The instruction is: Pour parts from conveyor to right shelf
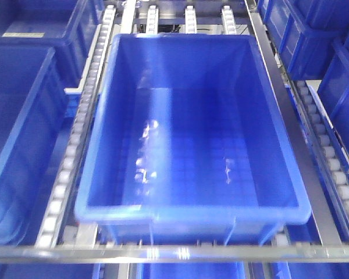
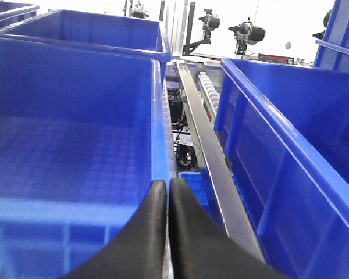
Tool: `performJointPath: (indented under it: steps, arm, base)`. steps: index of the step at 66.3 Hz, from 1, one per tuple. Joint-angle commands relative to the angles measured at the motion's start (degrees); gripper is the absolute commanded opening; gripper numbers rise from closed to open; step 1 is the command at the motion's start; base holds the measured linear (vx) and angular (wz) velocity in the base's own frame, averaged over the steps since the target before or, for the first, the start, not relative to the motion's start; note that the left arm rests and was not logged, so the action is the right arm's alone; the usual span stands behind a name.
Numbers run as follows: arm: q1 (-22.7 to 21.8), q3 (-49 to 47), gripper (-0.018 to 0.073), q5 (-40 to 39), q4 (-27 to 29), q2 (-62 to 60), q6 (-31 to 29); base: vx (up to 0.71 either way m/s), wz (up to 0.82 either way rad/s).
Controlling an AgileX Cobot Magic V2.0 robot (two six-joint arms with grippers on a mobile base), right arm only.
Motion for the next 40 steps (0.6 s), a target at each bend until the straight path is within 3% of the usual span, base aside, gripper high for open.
performJointPath:
  steps: [1,40]
  arm:
    - [-0.34,-1.57,-0.0008,-4.45,-0.02,0.99,-0.55]
    - [-0.34,-1.57,-0.0008,-4.45,-0.02,0.99,-0.55]
  base:
    - [0.22,-0.09]
    - [0.16,-0.03]
